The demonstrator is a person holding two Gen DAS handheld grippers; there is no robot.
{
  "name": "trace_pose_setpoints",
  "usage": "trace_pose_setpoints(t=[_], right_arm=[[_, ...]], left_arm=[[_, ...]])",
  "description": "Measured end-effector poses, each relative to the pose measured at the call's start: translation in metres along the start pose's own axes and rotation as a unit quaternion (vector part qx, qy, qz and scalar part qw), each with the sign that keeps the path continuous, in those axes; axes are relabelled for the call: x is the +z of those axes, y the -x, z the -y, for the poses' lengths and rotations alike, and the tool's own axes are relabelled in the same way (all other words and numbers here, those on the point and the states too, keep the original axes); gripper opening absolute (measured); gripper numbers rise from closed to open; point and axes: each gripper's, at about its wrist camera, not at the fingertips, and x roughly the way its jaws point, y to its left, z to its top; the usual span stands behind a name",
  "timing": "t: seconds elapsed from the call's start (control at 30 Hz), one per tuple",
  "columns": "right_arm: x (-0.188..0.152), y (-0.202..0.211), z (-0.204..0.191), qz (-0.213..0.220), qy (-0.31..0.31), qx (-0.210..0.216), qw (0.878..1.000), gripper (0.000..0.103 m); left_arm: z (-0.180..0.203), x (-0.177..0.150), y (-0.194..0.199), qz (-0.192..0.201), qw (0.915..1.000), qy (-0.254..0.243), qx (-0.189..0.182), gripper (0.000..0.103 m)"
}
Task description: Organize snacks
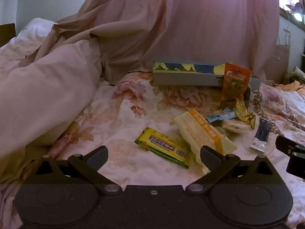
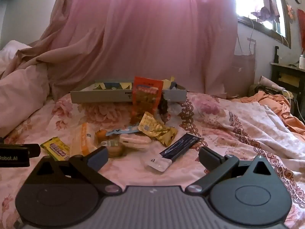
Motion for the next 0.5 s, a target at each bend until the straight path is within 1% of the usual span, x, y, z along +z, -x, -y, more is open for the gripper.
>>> trace_pose_setpoints(t=[0.5], right_arm=[[-0.0006, 0.0011, 0.0008, -0.003, 0.002, 0.001, 1.000, 0.103]], left_arm=[[0.0000, 0.0000, 0.0000, 0.000, 1.0000, 0.000, 0.000, 0.102]])
